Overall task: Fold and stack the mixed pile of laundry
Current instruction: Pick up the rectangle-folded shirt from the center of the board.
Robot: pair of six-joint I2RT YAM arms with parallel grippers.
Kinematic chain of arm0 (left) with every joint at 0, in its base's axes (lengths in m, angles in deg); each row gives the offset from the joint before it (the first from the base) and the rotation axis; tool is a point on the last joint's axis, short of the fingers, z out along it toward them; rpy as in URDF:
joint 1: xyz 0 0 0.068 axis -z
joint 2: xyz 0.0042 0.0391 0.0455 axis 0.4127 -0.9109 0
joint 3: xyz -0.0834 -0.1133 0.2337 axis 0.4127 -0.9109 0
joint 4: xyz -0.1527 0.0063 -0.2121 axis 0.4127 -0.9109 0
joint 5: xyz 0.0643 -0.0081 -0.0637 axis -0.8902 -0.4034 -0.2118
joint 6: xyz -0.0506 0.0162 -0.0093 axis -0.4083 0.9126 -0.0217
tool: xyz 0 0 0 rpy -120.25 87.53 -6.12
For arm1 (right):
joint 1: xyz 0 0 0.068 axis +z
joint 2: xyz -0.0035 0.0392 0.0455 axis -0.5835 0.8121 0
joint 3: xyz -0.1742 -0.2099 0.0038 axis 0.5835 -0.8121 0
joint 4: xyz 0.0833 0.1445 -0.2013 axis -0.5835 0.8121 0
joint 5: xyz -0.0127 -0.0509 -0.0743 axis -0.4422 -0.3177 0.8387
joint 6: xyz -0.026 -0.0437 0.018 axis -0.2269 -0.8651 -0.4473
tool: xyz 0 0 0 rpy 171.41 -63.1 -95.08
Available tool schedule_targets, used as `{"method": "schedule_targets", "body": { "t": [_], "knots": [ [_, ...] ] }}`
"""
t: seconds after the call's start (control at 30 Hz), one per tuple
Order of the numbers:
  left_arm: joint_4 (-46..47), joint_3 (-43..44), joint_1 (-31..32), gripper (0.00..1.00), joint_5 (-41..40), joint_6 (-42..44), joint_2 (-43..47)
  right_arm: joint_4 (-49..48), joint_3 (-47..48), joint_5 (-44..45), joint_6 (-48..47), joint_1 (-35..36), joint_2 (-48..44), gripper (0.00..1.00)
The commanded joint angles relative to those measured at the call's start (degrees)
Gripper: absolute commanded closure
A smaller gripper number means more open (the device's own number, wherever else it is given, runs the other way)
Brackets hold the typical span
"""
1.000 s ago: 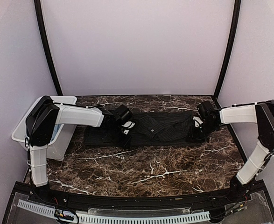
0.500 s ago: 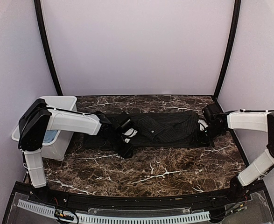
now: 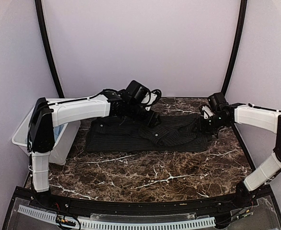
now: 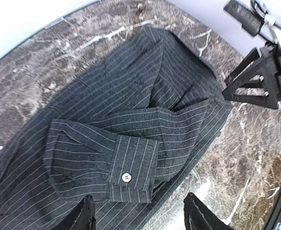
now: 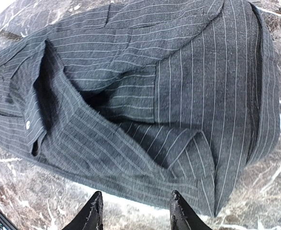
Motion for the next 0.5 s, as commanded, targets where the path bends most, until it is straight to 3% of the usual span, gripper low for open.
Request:
{"method": "schedule_targets", "body": {
  "t": [0.0,0.3,0.47],
  "knots": [
    [-0.1,2.9,1.1,0.37,-1.3,0.5,-6.6,-2.6,2.7,0.4,-1.2,-0.3,3.7,0.56],
    [-4.7,15.1,1.6,0.36,-4.5,1.2,-18.5,-3.1,3.9,-0.6,-1.9,-0.3,5.9,0.56],
    [-8.9,19.8,1.0,0.41,-7.4,-0.1,-21.1,-3.0,3.9,-1.3,-1.9,-0.3,4.7,0.55]
  ]
}}
